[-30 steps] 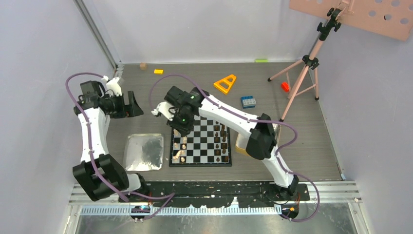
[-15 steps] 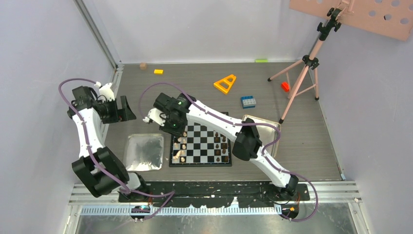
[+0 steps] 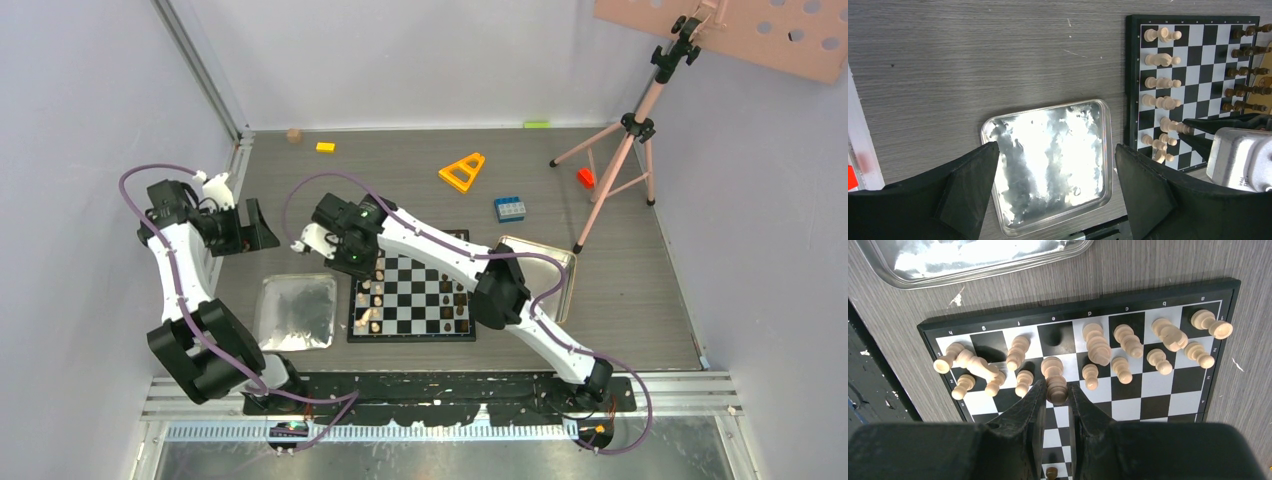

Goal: Set up the chess pieces on the board
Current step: Place the chess piece on the chessboard.

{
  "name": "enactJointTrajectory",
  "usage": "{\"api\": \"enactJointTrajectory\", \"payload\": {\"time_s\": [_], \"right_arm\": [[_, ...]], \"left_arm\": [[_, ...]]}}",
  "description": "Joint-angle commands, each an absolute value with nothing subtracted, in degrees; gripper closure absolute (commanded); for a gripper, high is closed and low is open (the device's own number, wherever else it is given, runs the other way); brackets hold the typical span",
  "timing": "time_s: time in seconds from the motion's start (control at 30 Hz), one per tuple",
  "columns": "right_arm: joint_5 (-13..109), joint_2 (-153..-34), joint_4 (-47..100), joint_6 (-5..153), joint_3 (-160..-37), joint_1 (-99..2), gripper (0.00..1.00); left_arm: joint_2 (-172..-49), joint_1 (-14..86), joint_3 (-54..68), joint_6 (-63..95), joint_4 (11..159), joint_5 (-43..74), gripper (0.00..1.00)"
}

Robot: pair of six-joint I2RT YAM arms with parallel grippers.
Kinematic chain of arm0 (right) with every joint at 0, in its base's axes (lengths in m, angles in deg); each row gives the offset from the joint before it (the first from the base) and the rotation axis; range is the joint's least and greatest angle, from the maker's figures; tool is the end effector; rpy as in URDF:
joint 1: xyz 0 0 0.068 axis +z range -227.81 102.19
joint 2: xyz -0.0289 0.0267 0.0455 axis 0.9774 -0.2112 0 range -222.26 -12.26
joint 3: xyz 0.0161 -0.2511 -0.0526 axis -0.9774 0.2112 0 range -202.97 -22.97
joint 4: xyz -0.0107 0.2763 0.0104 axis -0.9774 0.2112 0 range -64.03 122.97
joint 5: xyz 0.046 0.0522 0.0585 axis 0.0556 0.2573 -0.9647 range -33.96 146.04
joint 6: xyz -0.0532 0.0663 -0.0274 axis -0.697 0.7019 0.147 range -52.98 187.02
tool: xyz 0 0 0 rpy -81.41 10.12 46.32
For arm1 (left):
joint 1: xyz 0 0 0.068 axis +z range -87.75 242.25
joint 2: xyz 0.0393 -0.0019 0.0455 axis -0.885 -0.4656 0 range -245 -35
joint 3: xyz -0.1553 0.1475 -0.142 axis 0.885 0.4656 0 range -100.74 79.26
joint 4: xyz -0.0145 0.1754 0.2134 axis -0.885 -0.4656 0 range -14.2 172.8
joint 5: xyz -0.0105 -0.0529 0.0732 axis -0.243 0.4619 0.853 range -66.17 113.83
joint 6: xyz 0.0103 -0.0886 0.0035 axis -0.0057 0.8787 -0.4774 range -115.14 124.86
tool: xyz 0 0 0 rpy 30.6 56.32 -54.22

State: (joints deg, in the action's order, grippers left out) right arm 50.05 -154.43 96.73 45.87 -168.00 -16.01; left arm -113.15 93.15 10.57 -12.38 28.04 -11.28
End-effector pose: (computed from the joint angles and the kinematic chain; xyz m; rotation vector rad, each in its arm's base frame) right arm 0.2437 0.4719 0.1964 -1.8741 2.0773 0.3272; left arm 0.2785 0.1134 0.2469 -0.1153 2.4537 -0.4790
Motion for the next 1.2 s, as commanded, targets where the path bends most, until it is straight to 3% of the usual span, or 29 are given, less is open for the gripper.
{"api": "enactJointTrajectory", "payload": {"time_s": [0.0, 0.9, 1.17], "right_arm": [[51.6, -155.6, 95.7, 44.5, -171.3, -15.4, 0.99], [51.9, -158.7, 94.2, 44.4, -172.6, -14.9, 0.99], [52.2, -158.7, 93.8, 44.6, -171.5, -14.4, 0.91]], "left_arm": [[-112.7, 93.7, 10.9, -13.9, 27.5, -13.2, 0.11], [-112.4, 94.1, 11.5, -14.6, 26.7, -14.1, 0.11], [-112.8, 94.2, 11.6, -14.6, 26.7, -14.4, 0.11]]}}
